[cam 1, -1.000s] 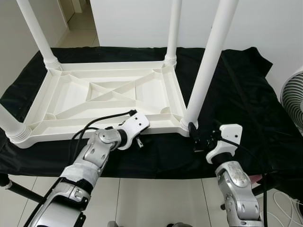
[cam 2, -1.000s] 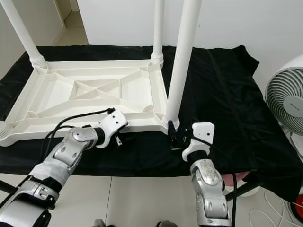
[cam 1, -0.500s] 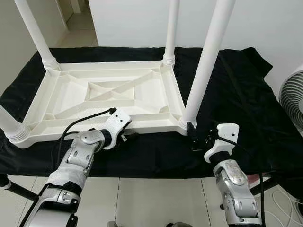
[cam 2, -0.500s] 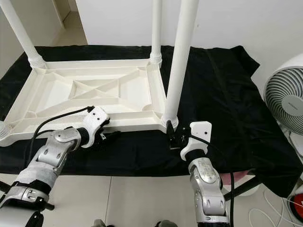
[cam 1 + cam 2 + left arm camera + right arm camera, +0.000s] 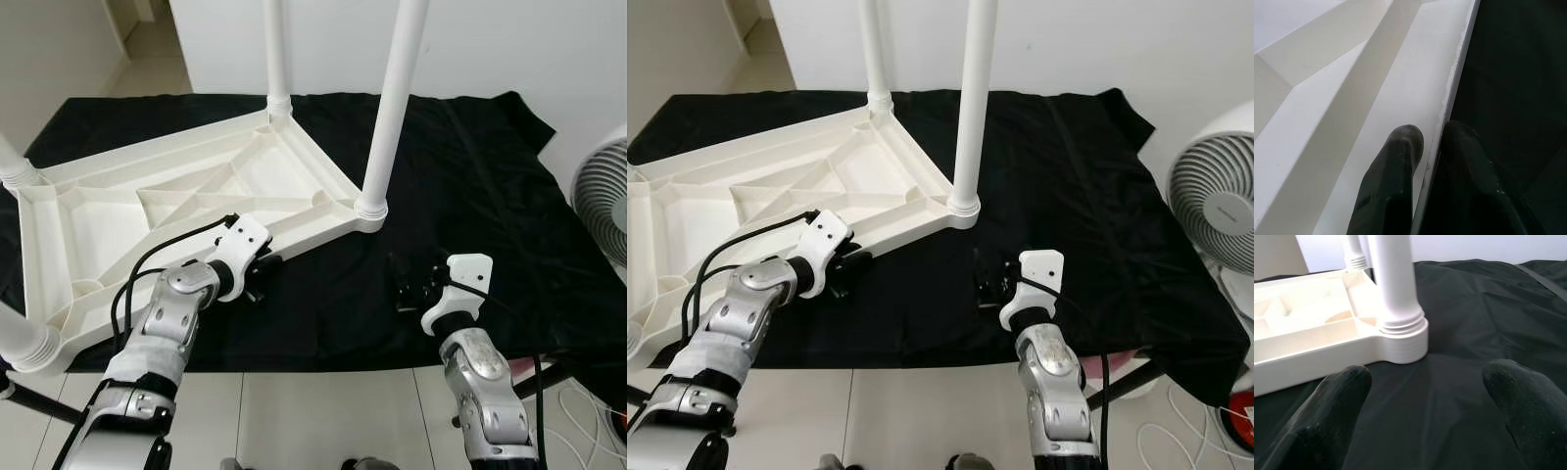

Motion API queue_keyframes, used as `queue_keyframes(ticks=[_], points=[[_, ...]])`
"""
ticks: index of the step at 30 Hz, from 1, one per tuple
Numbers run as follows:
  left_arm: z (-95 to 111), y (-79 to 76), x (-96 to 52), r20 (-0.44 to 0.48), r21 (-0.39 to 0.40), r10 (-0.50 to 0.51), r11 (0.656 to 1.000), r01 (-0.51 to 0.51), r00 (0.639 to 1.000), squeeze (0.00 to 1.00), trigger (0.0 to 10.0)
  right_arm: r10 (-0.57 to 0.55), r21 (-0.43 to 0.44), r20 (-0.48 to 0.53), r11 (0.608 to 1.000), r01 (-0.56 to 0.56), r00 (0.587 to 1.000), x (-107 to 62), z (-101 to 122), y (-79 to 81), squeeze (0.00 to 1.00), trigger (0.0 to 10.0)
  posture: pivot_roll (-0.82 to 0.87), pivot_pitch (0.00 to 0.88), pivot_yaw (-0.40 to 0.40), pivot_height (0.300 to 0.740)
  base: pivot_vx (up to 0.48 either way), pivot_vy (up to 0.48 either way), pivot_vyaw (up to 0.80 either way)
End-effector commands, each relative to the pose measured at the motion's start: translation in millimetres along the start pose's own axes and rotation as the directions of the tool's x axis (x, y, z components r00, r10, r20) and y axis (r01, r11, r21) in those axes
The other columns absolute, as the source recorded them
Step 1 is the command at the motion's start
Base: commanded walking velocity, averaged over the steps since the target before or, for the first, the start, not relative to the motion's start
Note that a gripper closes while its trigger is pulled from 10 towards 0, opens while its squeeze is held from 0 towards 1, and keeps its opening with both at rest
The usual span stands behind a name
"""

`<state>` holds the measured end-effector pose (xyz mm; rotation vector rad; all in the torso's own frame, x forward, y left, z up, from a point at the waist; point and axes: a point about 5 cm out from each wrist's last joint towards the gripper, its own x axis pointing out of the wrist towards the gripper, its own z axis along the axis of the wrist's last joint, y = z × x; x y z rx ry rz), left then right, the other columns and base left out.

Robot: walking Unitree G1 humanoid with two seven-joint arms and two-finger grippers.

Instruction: Building children table

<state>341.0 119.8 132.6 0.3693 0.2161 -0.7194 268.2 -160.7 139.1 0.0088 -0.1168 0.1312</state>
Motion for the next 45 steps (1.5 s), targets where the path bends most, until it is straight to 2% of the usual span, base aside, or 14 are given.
queue_keyframes(ticks=[1,6,14,16,18,21,22,23,24,27,28,32,33,45], points=[[-6.3,10.2,2.3,-0.022,0.001,0.342,0.94,-0.342,0.94,0.0,0.0,0.004,0.005,0.0,1.0,-0.004,1.0,2.1,-0.8,3.4,0.0,10.0,-0.16,0.082,0.042,0.74,0.0,0.0,0.0],[-1.0,-2.0,15.2,-0.005,0.0,0.312,0.95,-0.312,0.95,0.0,0.0,0.001,0.008,0.011,1.0,-0.001,1.0,4.5,1.0,5.1,0.0,10.0,-0.16,0.082,0.042,0.74,0.0,0.0,0.0],[38.7,-29.1,51.2,0.082,0.034,0.228,0.972,-0.231,0.97,0.0,0.0,-0.014,0.013,0.026,1.0,0.014,1.0,9.6,4.0,6.6,0.0,10.0,-0.17,0.092,0.053,0.74,0.0,0.0,0.0],[51.4,-36.2,57.3,0.117,0.037,0.19,0.98,-0.196,0.975,0.0,0.7,-0.017,0.015,0.029,1.0,0.017,0.999,10.5,4.6,7.6,0.0,10.0,-0.17,0.092,0.056,0.74,0.0,0.0,0.0],[57.0,-40.4,59.5,0.139,0.039,0.164,0.985,-0.171,0.977,0.05,2.8,-0.019,0.016,0.031,1.0,0.019,0.999,10.9,4.6,8.4,0.0,10.0,-0.17,0.091,0.058,0.74,0.0,0.0,0.0],[58.5,-41.4,60.4,0.148,0.036,0.158,0.986,-0.165,0.976,0.05,2.8,-0.021,0.017,0.032,1.0,0.02,0.999,11.0,4.6,8.8,0.0,10.0,-0.17,0.091,0.058,0.74,0.0,0.0,0.0],[59.1,-41.7,59.5,0.159,0.038,0.15,0.987,-0.158,0.976,1.0,4.6,-0.021,0.018,0.033,1.0,0.021,0.999,11.2,4.6,9.2,0.0,10.0,-0.17,0.091,0.061,0.74,0.0,0.0,0.0],[59.5,-42.0,58.6,0.168,0.037,0.143,0.988,-0.151,0.975,1.0,5.1,-0.022,0.019,0.034,1.0,0.021,0.999,11.3,4.7,9.5,0.0,10.0,-0.17,0.091,0.061,0.74,0.0,0.0,0.0],[60.4,-43.3,58.8,0.184,0.043,0.141,0.988,-0.151,0.973,1.0,8.4,-0.022,0.02,0.035,1.0,0.022,0.999,11.5,4.6,10.0,0.0,10.0,-0.17,0.091,0.061,0.74,0.0,0.0,0.0],[62.9,-46.3,58.9,0.219,0.056,0.133,0.987,-0.148,0.967,1.0,10.0,-0.021,0.021,0.036,1.0,0.02,0.999,11.8,4.3,10.8,0.0,10.0,-0.17,0.091,0.061,0.74,0.0,0.0,0.0],[64.1,-47.7,57.4,0.239,0.059,0.121,0.989,-0.139,0.964,0.42,10.0,-0.019,0.021,0.036,1.0,0.018,0.999,12.6,4.2,11.6,0.0,10.0,-0.16,0.092,0.059,0.74,0.0,0.0,0.0],[65.3,-49.0,55.1,0.26,0.062,0.105,0.99,-0.125,0.96,0.42,10.0,-0.016,0.021,0.036,1.0,0.015,0.999,13.8,4.0,12.6,0.0,10.0,-0.16,0.092,0.059,0.74,0.0,0.0,0.0],[63.0,-49.7,48.5,0.269,0.069,0.08,0.992,-0.102,0.96,0.0,10.0,-0.011,0.022,0.038,1.0,0.01,0.999,15.2,4.4,13.4,0.0,10.0,-0.16,0.092,0.059,0.74,0.0,0.0,0.0],[30.2,-38.6,5.6,0.199,0.177,0.024,0.982,-0.06,0.98,0.0,10.0,0.003,0.02,0.034,1.0,-0.004,0.999,16.1,3.0,14.3,0.0,10.0,-0.14,0.095,0.05,0.74,0.0,0.0,0.0]])
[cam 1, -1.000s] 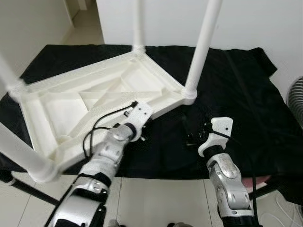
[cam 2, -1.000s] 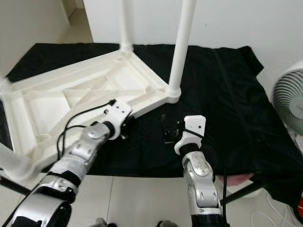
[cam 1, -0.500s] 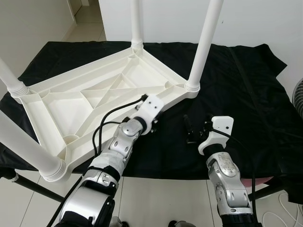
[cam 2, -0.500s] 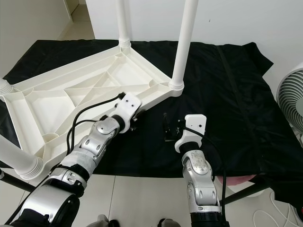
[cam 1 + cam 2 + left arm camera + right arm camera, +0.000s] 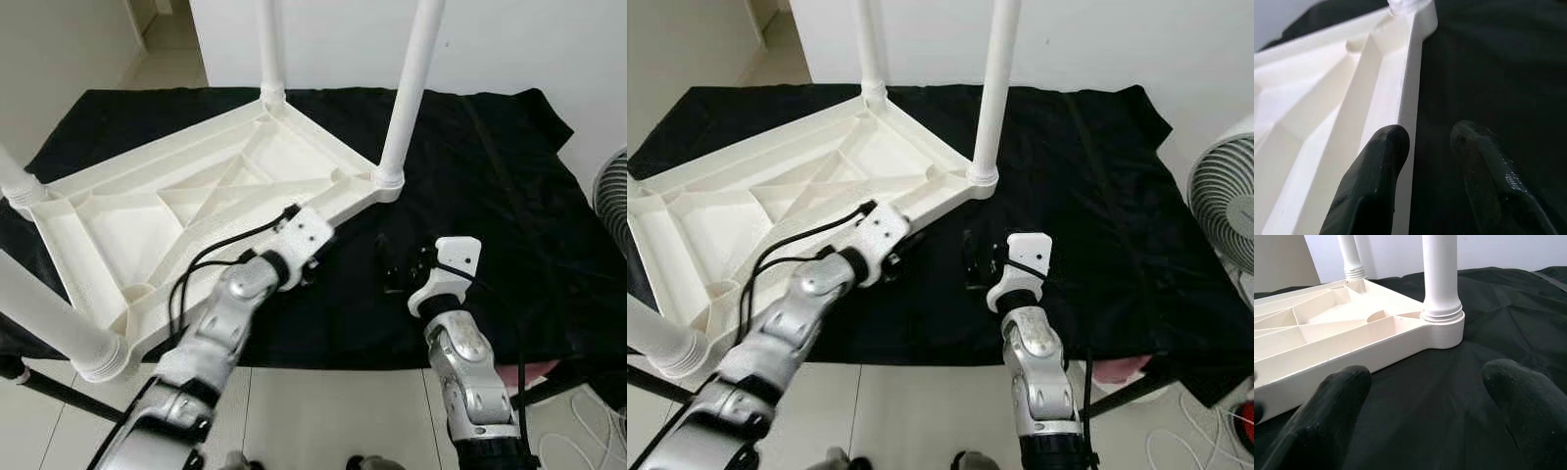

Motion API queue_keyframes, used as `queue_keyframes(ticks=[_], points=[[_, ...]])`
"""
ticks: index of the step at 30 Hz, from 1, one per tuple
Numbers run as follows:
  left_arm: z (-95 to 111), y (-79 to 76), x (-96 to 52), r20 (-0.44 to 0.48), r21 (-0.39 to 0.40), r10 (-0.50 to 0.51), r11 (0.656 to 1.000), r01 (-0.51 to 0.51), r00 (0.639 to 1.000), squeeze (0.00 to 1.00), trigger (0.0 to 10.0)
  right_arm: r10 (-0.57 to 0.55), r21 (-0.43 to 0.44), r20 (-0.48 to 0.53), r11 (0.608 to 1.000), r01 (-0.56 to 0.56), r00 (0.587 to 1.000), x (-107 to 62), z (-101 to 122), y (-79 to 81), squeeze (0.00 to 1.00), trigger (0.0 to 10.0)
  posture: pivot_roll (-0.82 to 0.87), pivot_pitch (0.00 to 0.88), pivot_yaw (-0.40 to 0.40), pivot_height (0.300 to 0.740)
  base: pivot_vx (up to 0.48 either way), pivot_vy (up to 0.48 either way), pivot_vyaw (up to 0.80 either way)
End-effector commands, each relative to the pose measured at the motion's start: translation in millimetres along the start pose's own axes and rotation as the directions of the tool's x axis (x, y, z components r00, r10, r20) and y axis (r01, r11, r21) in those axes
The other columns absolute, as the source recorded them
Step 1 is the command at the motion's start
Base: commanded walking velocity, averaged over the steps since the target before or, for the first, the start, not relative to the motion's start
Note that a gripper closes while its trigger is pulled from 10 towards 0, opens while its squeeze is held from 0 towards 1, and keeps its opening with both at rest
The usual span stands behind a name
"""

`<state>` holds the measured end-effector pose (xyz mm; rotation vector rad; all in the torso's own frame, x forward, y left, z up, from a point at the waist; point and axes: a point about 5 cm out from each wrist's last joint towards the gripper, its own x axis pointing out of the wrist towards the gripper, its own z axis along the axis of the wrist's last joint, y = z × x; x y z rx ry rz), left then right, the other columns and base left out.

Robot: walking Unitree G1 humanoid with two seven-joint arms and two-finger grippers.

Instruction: Building children table

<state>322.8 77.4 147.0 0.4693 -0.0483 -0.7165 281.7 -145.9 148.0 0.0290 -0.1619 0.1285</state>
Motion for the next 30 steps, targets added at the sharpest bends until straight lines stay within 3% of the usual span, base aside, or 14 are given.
queue_keyframes(ticks=[1,6,10,16,22,30], points=[[-0.2,1.5,-6.7,-0.008,0.008,-0.017,1.0,0.017,1.0,0.0,10.0,0.008,0.003,-0.013,1.0,-0.008,1.0,-0.3,-4.1,1.4,0.0,10.0,-0.14,0.095,0.05,0.74,0.0,0.0,0.0],[-9.3,17.2,-32.5,-0.066,0.049,0.006,0.999,-0.003,0.998,0.0,10.0,0.013,0.006,-0.014,1.0,-0.013,1.0,1.1,-4.2,2.0,0.0,10.0,-0.12,0.099,0.046,0.74,0.0,0.0,0.0],[-11.4,22.8,-39.8,-0.091,0.074,0.022,0.997,-0.015,0.996,0.0,10.0,0.021,0.008,-0.014,1.0,-0.021,1.0,1.4,-4.4,3.8,0.0,10.0,-0.11,0.097,0.039,0.74,0.0,0.0,0.0],[-17.6,26.5,-47.2,-0.124,0.089,0.028,0.996,-0.017,0.992,0.0,10.0,0.031,0.008,-0.015,1.0,-0.031,0.999,1.6,-4.5,4.9,0.0,10.0,-0.12,0.101,0.036,0.74,0.0,0.0,0.0],[-18.5,21.5,-52.4,-0.152,0.107,-0.046,0.992,0.063,0.987,0.0,10.0,0.034,0.002,-0.013,0.999,-0.034,0.999,2.4,-3.4,3.0,0.0,10.0,-0.12,0.105,0.033,0.74,0.0,0.0,0.0],[-24.3,21.0,-54.0,-0.193,0.143,-0.059,0.986,0.088,0.979,0.0,10.0,0.029,0.001,-0.013,1.0,-0.029,1.0,1.4,-2.9,2.4,0.0,10.0,-0.13,0.107,0.037,0.74,0.0,0.0,0.0]])
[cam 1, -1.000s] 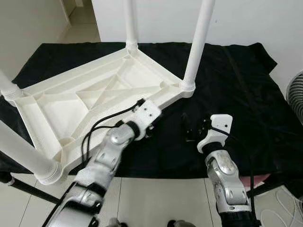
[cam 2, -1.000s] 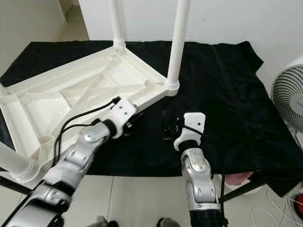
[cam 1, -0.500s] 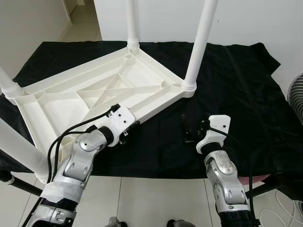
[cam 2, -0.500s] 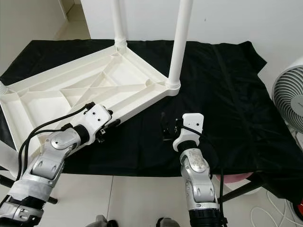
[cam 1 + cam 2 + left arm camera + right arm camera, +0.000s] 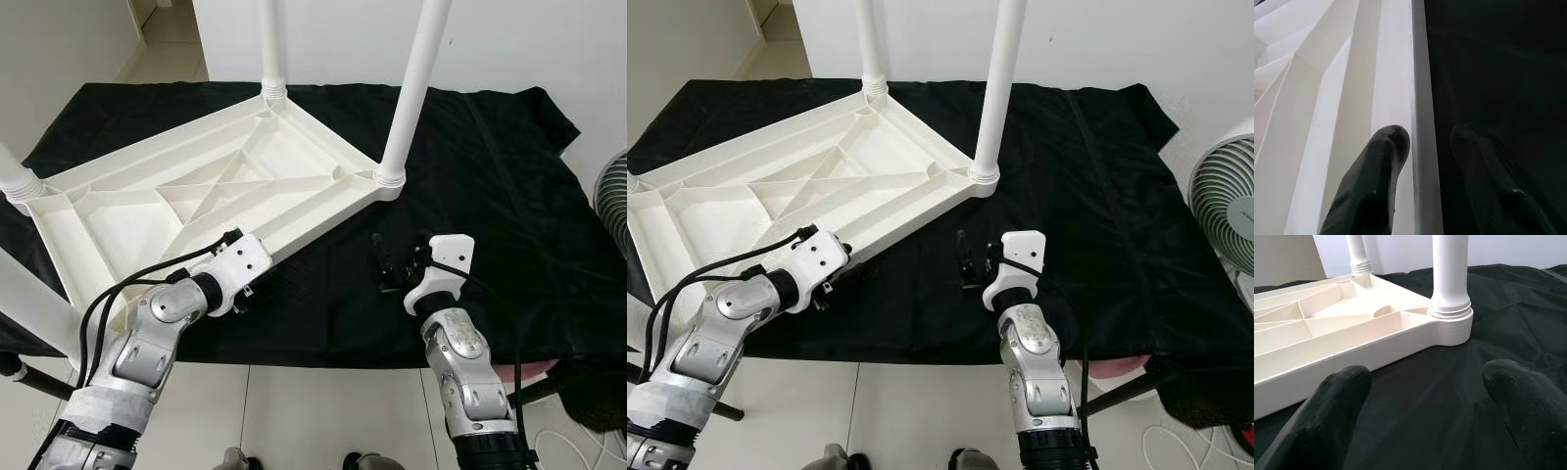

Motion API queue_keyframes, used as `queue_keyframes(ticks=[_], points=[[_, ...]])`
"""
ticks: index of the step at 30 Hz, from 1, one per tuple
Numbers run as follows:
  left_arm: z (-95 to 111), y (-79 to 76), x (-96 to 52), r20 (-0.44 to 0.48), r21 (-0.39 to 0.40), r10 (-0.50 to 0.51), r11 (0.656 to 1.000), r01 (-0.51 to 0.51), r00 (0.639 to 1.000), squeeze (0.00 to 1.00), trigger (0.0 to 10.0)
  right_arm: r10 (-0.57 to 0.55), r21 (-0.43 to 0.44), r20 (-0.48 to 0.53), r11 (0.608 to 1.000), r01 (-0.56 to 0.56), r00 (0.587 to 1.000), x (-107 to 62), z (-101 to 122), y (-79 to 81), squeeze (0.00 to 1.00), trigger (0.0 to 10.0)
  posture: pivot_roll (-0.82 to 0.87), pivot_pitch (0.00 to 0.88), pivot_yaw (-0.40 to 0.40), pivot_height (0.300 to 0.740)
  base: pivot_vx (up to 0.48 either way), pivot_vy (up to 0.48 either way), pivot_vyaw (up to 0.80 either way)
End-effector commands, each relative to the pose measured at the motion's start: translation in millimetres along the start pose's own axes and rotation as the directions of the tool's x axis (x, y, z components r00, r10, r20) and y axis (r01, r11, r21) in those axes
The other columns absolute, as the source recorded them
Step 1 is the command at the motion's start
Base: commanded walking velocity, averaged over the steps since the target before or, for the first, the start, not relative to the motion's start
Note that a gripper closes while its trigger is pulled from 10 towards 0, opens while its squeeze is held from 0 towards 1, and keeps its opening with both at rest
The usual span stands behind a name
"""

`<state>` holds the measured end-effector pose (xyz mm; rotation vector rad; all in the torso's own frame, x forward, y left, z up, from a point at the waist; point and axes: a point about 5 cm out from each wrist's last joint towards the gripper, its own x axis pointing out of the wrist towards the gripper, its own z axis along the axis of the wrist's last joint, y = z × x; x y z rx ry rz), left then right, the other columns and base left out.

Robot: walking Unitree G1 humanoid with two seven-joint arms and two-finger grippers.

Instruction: Building children table

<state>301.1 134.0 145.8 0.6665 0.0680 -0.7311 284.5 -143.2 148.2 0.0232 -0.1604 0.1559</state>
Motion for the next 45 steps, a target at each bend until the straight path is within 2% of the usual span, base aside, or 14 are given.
queue_keyframes(ticks=[1,12,14,17,19,27,30,36,37,39,40,41,42,45], points=[[-10.4,1.8,1.1,-0.063,0.039,0.009,0.999,-0.007,0.998,0.0,10.0,0.0,0.007,-0.009,1.0,0.0,1.0,-1.8,-2.4,0.6,0.0,10.0,-0.13,0.107,0.037,0.74,0.0,0.0,0.0],[-23.9,33.0,10.2,-0.146,0.134,0.137,0.984,-0.117,0.98,0.0,10.0,-0.001,0.018,-0.001,1.0,0.001,1.0,1.9,-1.6,2.8,0.0,10.0,-0.13,0.1,0.046,0.74,0.0,0.0,0.0],[-23.9,34.1,10.7,-0.147,0.135,0.141,0.983,-0.122,0.979,0.0,10.0,-0.001,0.018,-0.001,1.0,0.001,1.0,1.9,-1.5,2.9,0.0,10.0,-0.13,0.1,0.046,0.74,0.0,0.0,0.0],[-14.6,54.4,23.1,-0.125,0.167,0.202,0.969,-0.18,0.971,0.0,10.0,-0.002,0.025,0.004,1.0,0.002,1.0,2.4,-1.2,5.8,0.0,10.0,-0.13,0.098,0.052,0.74,0.0,0.0,0.0],[-10.7,58.1,27.1,-0.109,0.163,0.21,0.968,-0.191,0.972,0.0,10.0,-0.004,0.027,0.004,1.0,0.004,1.0,2.3,-1.2,5.9,0.0,10.0,-0.13,0.098,0.052,0.74,0.0,0.0,0.0],[-7.8,62.4,35.5,-0.1,0.171,0.213,0.966,-0.194,0.972,0.0,10.0,-0.005,0.029,0.006,1.0,0.005,1.0,3.2,-1.1,6.3,0.0,10.0,-0.13,0.098,0.053,0.74,0.0,0.0,0.0],[-2.4,55.5,44.8,-0.085,0.169,0.165,0.974,-0.149,0.983,0.0,10.0,-0.003,0.029,0.008,1.0,0.003,1.0,3.7,-0.6,7.2,0.0,10.0,-0.14,0.096,0.056,0.74,0.0,0.0,0.0],[-15.8,50.2,37.9,-0.119,0.109,0.133,0.987,-0.12,0.984,0.0,10.0,-0.012,0.025,0.005,1.0,0.012,1.0,2.3,-1.5,4.4,0.0,10.0,-0.14,0.097,0.057,0.74,0.0,0.0,0.0],[-19.2,49.4,36.4,-0.127,0.104,0.13,0.988,-0.117,0.983,0.0,9.1,-0.01,0.026,0.004,1.0,0.009,1.0,2.3,-1.9,5.3,0.0,10.0,-0.13,0.1,0.057,0.74,0.0,0.0,0.0],[-21.2,48.8,35.5,-0.131,0.101,0.128,0.988,-0.115,0.983,0.0,9.1,-0.008,0.027,0.003,1.0,0.008,1.0,2.3,-2.1,5.9,0.0,10.0,-0.13,0.1,0.055,0.74,0.0,0.0,0.0],[-20.9,47.9,36.2,-0.12,0.088,0.124,0.99,-0.114,0.985,0.0,2.7,0.0,0.03,0.0,1.0,0.0,1.0,3.3,-3.0,7.9,0.0,10.0,-0.12,0.1,0.053,0.74,0.0,0.0,0.0],[-20.9,47.9,36.2,-0.12,0.088,0.124,0.99,-0.114,0.985,0.0,2.7,0.0,0.03,0.0,1.0,0.0,1.0,3.3,-3.0,7.9,0.0,10.0,-0.12,0.1,0.053,0.74,0.0,0.0,0.0],[-18.7,47.2,37.5,-0.107,0.081,0.121,0.99,-0.113,0.987,0.0,0.0,0.004,0.031,0.001,1.0,-0.004,1.0,4.1,-2.9,9.1,0.0,10.0,-0.12,0.098,0.05,0.74,0.0,0.0,0.0],[-14.6,44.0,41.3,-0.089,0.072,0.11,0.992,-0.104,0.99,0.0,0.0,0.013,0.033,0.004,0.999,-0.013,1.0,5.6,-2.3,10.5,0.0,10.0,-0.12,0.095,0.048,0.74,0.0,0.0,0.0]])
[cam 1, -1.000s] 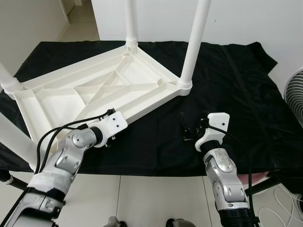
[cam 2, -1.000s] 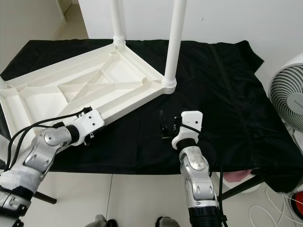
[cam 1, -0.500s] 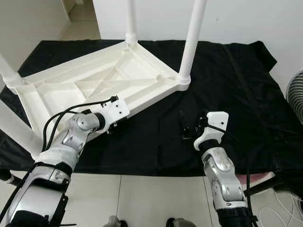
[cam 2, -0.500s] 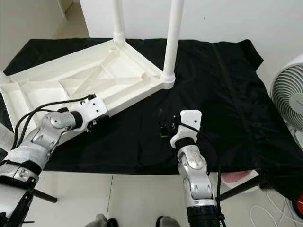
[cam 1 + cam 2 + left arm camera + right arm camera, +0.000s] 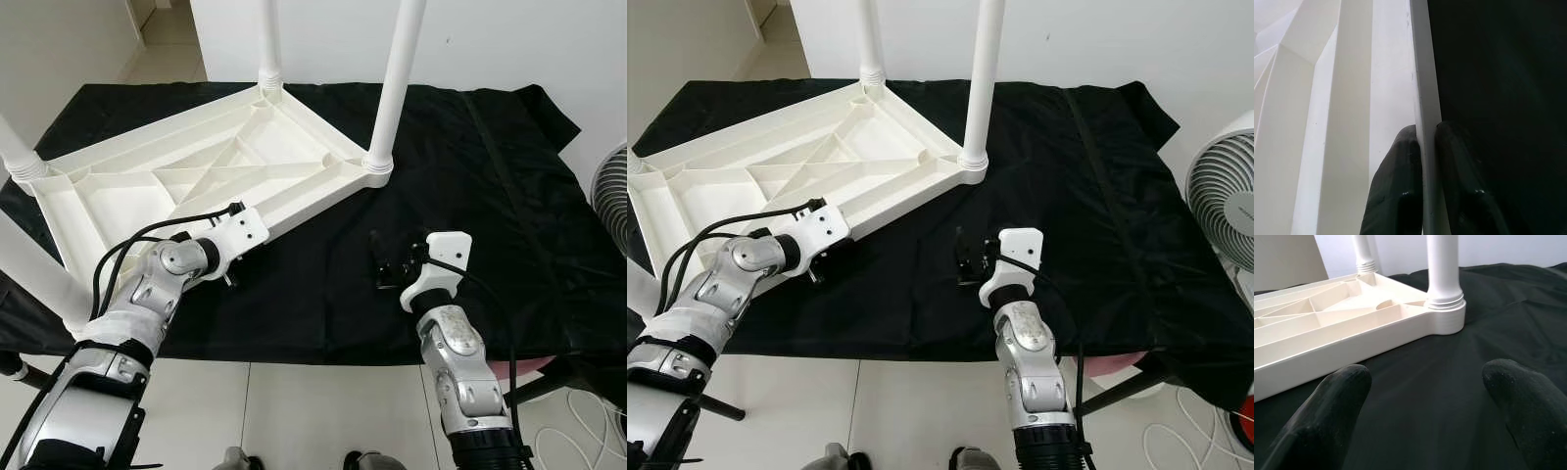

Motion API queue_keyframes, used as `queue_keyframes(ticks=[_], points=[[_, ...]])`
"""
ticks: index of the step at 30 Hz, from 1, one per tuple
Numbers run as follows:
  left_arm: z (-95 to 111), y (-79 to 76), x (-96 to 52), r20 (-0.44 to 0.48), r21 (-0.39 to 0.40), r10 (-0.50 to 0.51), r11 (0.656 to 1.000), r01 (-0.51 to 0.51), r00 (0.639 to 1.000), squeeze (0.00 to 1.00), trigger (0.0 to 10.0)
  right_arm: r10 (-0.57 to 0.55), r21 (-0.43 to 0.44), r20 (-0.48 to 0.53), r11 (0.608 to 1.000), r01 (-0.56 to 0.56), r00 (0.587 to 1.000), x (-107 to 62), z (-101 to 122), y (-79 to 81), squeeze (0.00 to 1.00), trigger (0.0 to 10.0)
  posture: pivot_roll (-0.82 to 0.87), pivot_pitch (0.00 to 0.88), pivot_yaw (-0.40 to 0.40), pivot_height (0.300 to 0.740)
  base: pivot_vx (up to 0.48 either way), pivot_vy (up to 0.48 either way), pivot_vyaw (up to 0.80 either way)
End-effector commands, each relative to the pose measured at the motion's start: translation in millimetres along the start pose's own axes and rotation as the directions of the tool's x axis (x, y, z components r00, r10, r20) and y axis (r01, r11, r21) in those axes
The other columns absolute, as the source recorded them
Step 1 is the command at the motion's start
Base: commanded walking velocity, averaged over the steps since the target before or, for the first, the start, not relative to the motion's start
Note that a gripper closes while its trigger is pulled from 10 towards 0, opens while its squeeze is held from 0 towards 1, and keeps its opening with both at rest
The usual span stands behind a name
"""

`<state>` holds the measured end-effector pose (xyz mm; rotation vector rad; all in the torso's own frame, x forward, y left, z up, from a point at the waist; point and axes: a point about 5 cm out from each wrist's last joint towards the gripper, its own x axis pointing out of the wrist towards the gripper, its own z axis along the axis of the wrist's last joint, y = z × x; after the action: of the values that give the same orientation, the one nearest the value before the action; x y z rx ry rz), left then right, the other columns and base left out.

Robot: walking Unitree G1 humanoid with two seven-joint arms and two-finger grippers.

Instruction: Building children table

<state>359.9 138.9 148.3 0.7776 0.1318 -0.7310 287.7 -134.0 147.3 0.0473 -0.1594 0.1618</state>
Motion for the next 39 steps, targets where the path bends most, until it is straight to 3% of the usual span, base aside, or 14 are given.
queue_keyframes(ticks=[1,10,19,23,25,33,34,35,36,38,39], points=[[-2.3,0.2,3.0,0.001,-0.019,0.122,0.992,-0.122,0.993,0.0,0.0,0.01,0.008,0.003,1.0,-0.01,1.0,1.4,-0.5,1.8,0.0,10.0,-0.12,0.095,0.048,0.74,0.0,0.0,0.0],[9.2,-13.6,14.5,0.041,-0.008,0.075,0.997,-0.075,0.996,0.0,0.0,0.009,0.004,0.007,1.0,-0.009,1.0,1.5,0.2,1.3,0.0,10.0,-0.13,0.089,0.049,0.74,0.0,0.0,0.0],[41.0,-31.4,30.9,0.147,0.026,0.006,1.0,-0.01,0.989,0.0,0.0,0.013,0.005,0.011,1.0,-0.013,1.0,2.7,0.3,3.2,0.0,10.0,-0.14,0.073,0.052,0.74,0.0,0.0,0.0],[46.3,-33.6,32.5,0.164,0.033,-0.002,0.999,-0.003,0.986,0.0,0.0,0.014,0.005,0.011,1.0,-0.014,1.0,2.7,0.1,3.5,0.0,10.0,-0.14,0.073,0.052,0.74,0.0,0.0,0.0],[58.8,-36.7,35.1,0.21,0.042,-0.011,0.999,0.002,0.978,0.0,0.0,0.018,0.005,0.011,1.0,-0.018,1.0,3.0,0.0,4.4,0.0,10.0,-0.14,0.073,0.048,0.74,0.0,0.0,0.0],[63.4,-36.3,34.0,0.241,0.033,0.006,0.999,-0.014,0.97,0.0,0.0,0.017,0.004,0.011,1.0,-0.017,1.0,3.4,-0.1,4.4,0.0,10.0,-0.14,0.077,0.047,0.74,0.0,0.0,0.0],[61.9,-36.5,31.4,0.246,0.041,0.009,0.999,-0.019,0.969,0.0,8.4,0.017,0.005,0.01,1.0,-0.017,1.0,3.2,-0.3,4.5,0.0,10.0,-0.13,0.084,0.045,0.74,0.0,0.0,0.0],[61.9,-36.5,31.4,0.246,0.041,0.009,0.999,-0.019,0.969,0.0,8.4,0.017,0.005,0.01,1.0,-0.017,1.0,3.2,-0.3,4.5,0.0,10.0,-0.13,0.084,0.045,0.74,0.0,0.0,0.0],[60.0,-36.8,29.2,0.243,0.041,0.012,0.999,-0.022,0.97,0.0,10.0,0.018,0.005,0.009,1.0,-0.018,1.0,2.9,-0.4,4.7,0.0,10.0,-0.13,0.088,0.044,0.74,0.0,0.0,0.0],[58.0,-37.1,27.1,0.244,0.033,0.012,0.999,-0.021,0.97,0.0,10.0,0.019,0.006,0.008,1.0,-0.019,1.0,2.9,-0.8,5.1,0.0,10.0,-0.13,0.088,0.044,0.74,0.0,0.0,0.0],[55.8,-36.8,24.3,0.247,0.006,0.018,1.0,-0.02,0.969,0.56,10.0,0.021,0.006,0.007,1.0,-0.021,1.0,2.9,-1.0,5.5,0.0,10.0,-0.12,0.093,0.043,0.74,0.0,0.0,0.0]])
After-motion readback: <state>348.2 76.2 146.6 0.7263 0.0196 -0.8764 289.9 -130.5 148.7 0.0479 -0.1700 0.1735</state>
